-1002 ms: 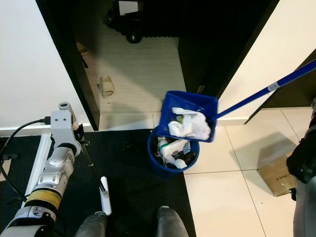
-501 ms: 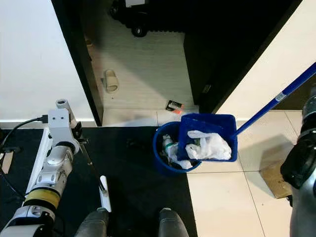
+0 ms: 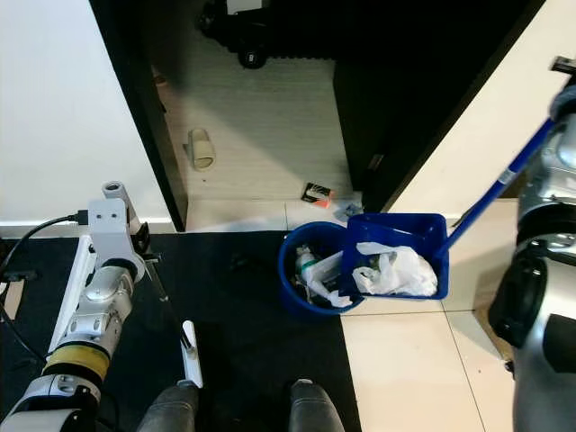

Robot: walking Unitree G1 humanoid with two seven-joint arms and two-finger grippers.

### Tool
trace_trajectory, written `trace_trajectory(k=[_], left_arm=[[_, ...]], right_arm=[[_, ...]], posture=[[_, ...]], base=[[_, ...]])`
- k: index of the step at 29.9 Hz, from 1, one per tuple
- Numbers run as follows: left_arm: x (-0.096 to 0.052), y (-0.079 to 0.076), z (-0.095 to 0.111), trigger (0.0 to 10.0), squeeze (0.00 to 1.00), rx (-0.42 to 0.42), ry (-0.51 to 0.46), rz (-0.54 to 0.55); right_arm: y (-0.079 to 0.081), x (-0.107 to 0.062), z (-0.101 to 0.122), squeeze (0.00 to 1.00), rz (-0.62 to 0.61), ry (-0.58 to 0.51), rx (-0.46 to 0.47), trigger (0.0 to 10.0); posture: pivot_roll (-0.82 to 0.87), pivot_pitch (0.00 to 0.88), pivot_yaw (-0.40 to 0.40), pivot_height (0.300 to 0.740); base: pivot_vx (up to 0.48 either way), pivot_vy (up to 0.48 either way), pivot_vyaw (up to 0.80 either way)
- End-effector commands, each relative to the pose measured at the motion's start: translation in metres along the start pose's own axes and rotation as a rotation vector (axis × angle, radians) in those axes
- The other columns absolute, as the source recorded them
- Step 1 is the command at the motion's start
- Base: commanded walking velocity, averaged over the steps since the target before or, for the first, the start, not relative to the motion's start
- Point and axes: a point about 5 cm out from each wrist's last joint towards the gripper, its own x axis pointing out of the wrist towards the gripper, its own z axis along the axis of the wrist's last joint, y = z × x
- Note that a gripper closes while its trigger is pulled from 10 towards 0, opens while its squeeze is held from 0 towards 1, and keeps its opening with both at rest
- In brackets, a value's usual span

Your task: Sweep floor

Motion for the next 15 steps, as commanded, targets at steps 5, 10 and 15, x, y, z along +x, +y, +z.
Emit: trace_trajectory(k=[5, 10, 15], left_arm=[[0.0, 0.001, -0.004, 10.0, 0.0, 0.021, 0.017, 0.004], [0.0, 0.001, -0.004, 10.0, 0.0, 0.019, 0.017, 0.007], [-0.001, 0.002, -0.005, 10.0, 0.0, 0.018, 0.019, 0.011]], right_arm=[[0.042, 0.001, 0.023, 0.0, 0.111, -0.144, -0.01, 10.0], [0.071, -0.009, 0.023, 0.0, 0.188, -0.172, -0.018, 10.0], [0.099, -0.023, 0.022, 0.0, 0.281, -0.212, -0.049, 10.0]], posture=[[0.02, 0.074, -0.068, 0.74], [0.02, 0.078, -0.073, 0.74], [0.03, 0.081, -0.074, 0.74]], base=[[0.0, 0.0, 0.0], [0.0, 0.0, 0.0], [0.0, 0.0, 0.0]])
